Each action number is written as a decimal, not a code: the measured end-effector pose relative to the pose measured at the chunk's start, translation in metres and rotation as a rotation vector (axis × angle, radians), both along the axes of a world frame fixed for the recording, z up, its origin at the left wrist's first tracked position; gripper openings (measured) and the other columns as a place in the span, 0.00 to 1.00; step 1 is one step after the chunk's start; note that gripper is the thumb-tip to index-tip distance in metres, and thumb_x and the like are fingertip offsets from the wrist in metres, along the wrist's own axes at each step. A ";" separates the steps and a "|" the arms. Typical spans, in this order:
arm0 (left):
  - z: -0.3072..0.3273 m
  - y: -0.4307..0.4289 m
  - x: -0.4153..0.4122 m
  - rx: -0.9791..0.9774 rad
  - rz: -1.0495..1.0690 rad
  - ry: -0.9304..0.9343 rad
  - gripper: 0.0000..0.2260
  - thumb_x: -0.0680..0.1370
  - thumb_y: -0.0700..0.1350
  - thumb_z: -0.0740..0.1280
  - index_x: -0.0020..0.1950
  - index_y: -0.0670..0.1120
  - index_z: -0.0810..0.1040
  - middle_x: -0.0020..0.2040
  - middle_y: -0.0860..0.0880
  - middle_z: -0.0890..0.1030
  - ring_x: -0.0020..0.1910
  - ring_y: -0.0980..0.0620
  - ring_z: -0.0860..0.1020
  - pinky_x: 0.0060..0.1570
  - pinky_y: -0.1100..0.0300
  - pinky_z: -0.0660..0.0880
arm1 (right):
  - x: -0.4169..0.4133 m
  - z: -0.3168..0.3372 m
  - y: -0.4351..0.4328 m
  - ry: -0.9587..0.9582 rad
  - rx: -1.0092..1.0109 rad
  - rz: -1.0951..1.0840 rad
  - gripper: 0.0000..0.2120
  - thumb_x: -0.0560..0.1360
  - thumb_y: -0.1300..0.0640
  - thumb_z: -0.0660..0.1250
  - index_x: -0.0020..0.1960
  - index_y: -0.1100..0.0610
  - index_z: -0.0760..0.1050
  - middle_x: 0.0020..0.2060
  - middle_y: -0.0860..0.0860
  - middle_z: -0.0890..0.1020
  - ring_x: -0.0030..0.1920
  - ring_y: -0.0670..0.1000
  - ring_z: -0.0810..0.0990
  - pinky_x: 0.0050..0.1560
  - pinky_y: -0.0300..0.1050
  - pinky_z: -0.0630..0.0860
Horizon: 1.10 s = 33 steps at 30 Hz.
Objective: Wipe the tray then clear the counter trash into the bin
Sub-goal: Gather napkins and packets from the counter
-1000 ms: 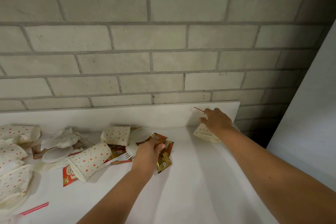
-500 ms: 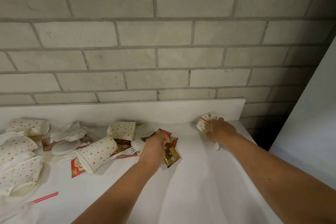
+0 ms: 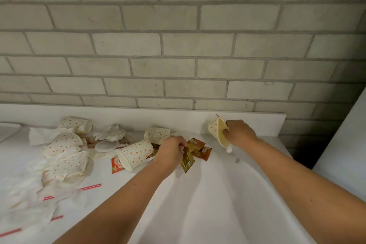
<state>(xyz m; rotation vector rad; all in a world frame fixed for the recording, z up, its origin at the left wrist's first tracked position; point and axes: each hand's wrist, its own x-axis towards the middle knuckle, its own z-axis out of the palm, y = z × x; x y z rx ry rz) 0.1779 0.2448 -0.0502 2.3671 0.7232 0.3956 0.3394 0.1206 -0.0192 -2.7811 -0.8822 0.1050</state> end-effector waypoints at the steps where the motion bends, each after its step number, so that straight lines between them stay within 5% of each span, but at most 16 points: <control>1: 0.006 0.003 -0.009 0.008 0.014 -0.008 0.13 0.80 0.35 0.55 0.54 0.42 0.79 0.52 0.45 0.77 0.40 0.51 0.74 0.27 0.68 0.66 | -0.011 0.006 0.006 0.001 0.013 0.033 0.14 0.79 0.55 0.56 0.61 0.58 0.72 0.54 0.56 0.78 0.44 0.53 0.73 0.41 0.43 0.70; 12: 0.052 0.031 -0.157 0.098 0.219 -0.055 0.10 0.75 0.37 0.58 0.41 0.37 0.78 0.44 0.41 0.80 0.41 0.45 0.76 0.38 0.54 0.73 | -0.183 0.053 0.076 0.175 0.171 0.501 0.05 0.74 0.57 0.60 0.45 0.55 0.75 0.42 0.54 0.79 0.47 0.57 0.79 0.46 0.48 0.76; 15: 0.060 0.040 -0.212 0.130 0.295 -0.049 0.10 0.75 0.39 0.59 0.40 0.38 0.78 0.42 0.42 0.80 0.41 0.42 0.78 0.40 0.50 0.75 | -0.244 0.060 0.094 0.182 0.150 0.622 0.06 0.74 0.56 0.61 0.38 0.53 0.70 0.37 0.50 0.77 0.42 0.56 0.79 0.39 0.45 0.74; 22: 0.076 0.057 -0.359 0.141 0.509 0.040 0.14 0.75 0.39 0.58 0.31 0.47 0.74 0.32 0.49 0.76 0.35 0.47 0.75 0.35 0.57 0.71 | -0.391 0.064 0.135 0.201 0.143 0.863 0.13 0.74 0.55 0.61 0.32 0.52 0.65 0.31 0.48 0.71 0.35 0.52 0.72 0.30 0.41 0.64; 28: 0.065 0.063 -0.496 0.095 0.686 0.100 0.16 0.73 0.37 0.58 0.26 0.49 0.70 0.27 0.51 0.73 0.32 0.48 0.72 0.35 0.56 0.71 | -0.519 0.045 0.158 0.366 0.127 1.044 0.04 0.75 0.56 0.60 0.46 0.55 0.73 0.38 0.51 0.76 0.32 0.47 0.74 0.28 0.39 0.68; 33: 0.029 0.055 -0.593 -0.009 0.839 0.178 0.11 0.73 0.39 0.60 0.32 0.39 0.76 0.31 0.45 0.76 0.32 0.47 0.72 0.34 0.56 0.70 | -0.610 0.007 0.167 0.433 0.074 1.120 0.04 0.74 0.56 0.61 0.46 0.55 0.73 0.38 0.51 0.76 0.37 0.52 0.77 0.37 0.43 0.72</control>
